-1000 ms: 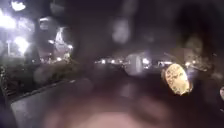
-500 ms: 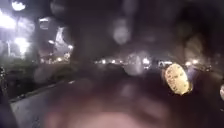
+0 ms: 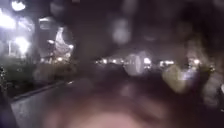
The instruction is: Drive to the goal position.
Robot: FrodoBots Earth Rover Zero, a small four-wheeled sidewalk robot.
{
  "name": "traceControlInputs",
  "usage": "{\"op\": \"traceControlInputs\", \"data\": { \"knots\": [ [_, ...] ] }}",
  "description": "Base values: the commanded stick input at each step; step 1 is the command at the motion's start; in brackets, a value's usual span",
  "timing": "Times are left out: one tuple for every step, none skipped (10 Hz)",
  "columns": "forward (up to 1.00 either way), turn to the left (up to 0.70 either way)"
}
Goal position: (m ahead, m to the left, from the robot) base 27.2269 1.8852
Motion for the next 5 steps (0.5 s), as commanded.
{"op": "traceControlInputs", "data": {
  "knots": [
    [0.5, 0.03],
    [0.5, 0.0],
    [0.5, 0.0],
    [0.5, 0.0],
    [0.5, 0.0]
  ]
}}
